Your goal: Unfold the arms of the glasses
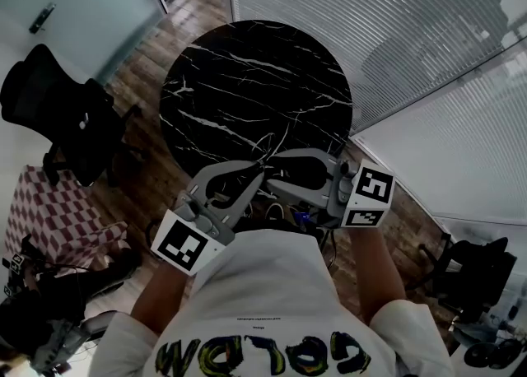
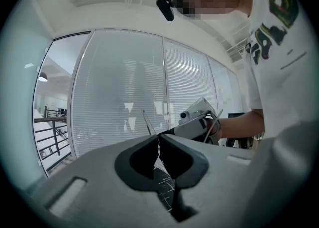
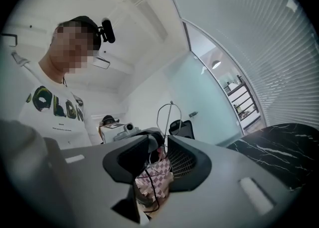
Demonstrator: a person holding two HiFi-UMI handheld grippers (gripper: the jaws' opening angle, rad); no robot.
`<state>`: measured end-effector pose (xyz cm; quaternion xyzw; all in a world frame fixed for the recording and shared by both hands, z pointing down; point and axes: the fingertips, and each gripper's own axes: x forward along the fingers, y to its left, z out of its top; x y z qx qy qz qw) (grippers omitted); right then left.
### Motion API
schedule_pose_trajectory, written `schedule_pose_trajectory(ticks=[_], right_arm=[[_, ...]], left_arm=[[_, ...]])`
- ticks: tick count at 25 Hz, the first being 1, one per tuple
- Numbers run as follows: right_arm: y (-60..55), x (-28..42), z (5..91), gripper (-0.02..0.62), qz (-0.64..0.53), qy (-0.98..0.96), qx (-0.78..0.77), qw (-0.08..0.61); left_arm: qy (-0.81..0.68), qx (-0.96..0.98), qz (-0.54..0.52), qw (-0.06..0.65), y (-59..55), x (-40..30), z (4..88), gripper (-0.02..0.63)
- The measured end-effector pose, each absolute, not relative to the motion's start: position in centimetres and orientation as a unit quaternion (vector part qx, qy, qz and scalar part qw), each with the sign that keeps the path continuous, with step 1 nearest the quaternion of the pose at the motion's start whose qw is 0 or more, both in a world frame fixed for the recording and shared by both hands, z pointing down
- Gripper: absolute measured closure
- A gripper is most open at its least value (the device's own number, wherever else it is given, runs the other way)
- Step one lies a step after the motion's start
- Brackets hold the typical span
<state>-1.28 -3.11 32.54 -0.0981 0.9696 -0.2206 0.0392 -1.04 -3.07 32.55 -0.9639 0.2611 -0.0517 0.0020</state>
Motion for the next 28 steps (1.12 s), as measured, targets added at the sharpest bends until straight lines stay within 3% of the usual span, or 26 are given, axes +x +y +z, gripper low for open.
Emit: schedule_pose_trajectory(ticks=[6, 12, 16, 28], right_arm=[[-3.5, -0.6, 31.9, 0.48, -0.256, 0.959, -0.086, 0.086], [-4.5, -0.4, 32.6, 0.505, -0.233, 0.961, -0.14, 0.053], [-4.7, -0.4, 32.7, 0.581, -0.217, 0.962, -0.163, 0.038], [-4.8, -0.1, 33.5, 0.586, -0.234, 0.959, -0.155, 0.023]], left_arm=[[0.244, -0.965, -0.092, 0.025, -2.7, -0.6, 33.7, 0.592], [0.26, -0.952, -0.143, 0.074, -2.3, 0.1, 34.6, 0.592], [0.276, -0.947, -0.146, 0.081, -2.2, 0.3, 34.7, 0.594], [0.305, -0.933, -0.166, 0.095, -3.3, -0.9, 35.2, 0.594]])
